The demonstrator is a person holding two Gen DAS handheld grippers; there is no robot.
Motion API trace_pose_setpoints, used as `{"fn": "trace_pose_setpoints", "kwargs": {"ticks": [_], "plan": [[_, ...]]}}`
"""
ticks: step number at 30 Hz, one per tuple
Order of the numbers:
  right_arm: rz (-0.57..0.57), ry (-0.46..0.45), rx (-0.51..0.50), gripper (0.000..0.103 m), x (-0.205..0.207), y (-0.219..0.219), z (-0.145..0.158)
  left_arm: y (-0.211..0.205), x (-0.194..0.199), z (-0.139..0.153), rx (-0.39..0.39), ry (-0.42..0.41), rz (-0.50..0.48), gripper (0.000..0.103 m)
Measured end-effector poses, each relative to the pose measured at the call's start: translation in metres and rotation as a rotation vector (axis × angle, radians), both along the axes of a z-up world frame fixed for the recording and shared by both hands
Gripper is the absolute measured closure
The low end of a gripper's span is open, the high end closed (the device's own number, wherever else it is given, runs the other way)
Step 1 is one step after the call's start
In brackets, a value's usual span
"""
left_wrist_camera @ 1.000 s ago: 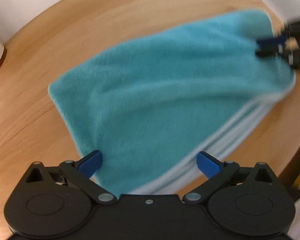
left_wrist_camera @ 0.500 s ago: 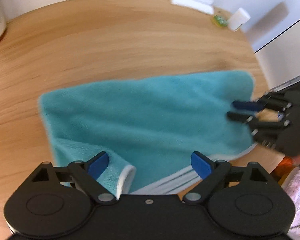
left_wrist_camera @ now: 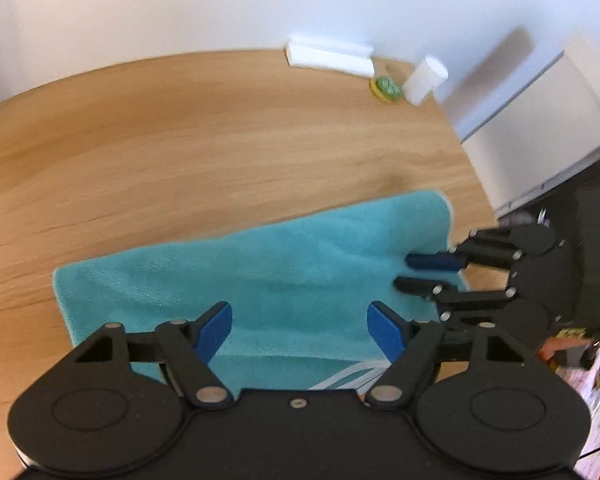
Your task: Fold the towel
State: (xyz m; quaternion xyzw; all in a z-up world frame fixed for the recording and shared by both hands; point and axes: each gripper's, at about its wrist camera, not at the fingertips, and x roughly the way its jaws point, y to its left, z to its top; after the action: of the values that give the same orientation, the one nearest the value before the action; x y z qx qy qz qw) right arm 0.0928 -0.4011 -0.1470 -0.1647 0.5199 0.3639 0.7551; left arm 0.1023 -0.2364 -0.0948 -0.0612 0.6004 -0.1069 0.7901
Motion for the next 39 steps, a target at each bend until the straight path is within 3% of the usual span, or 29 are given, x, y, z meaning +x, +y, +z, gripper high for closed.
{"fn": "trace_pose_setpoints", "kwargs": {"ticks": [1,5,12,15,18,28,31,35,39], "plan": [[0.000,0.000,0.003,0.079,0.000,-0.001,0.000,-0.006,0.000,-0.006,0.015,0.015,-0.022,0.041],[-0.007,0.006,0.019,0.079,0.001,-0.003,-0.001,-0.016,-0.015,-0.024,0.059,0.066,-0.069,0.041],[0.013,0.011,0.025,0.079,0.001,-0.004,-0.001,-0.013,-0.010,-0.048,0.072,0.055,0.016,0.041],[0.021,0.007,0.025,0.079,0.001,-0.004,-0.001,-0.022,-0.010,-0.053,0.104,0.045,0.003,0.041],[0.036,-0.003,0.025,0.079,0.000,-0.004,-0.001,-0.031,-0.019,-0.055,0.171,0.029,-0.045,0.052],[0.083,-0.017,-0.002,0.079,0.001,-0.002,-0.001,-0.006,-0.056,-0.055,0.133,0.111,0.045,0.077],[0.080,-0.015,0.010,0.079,0.002,-0.005,-0.001,0.002,-0.055,-0.045,0.094,0.112,0.100,0.077],[0.071,-0.002,0.016,0.079,0.005,-0.007,-0.002,-0.006,-0.038,-0.017,0.020,0.009,0.095,0.071],[0.073,-0.005,0.013,0.079,0.005,-0.006,-0.003,-0.020,-0.011,-0.019,0.012,-0.040,0.110,0.070]]}}
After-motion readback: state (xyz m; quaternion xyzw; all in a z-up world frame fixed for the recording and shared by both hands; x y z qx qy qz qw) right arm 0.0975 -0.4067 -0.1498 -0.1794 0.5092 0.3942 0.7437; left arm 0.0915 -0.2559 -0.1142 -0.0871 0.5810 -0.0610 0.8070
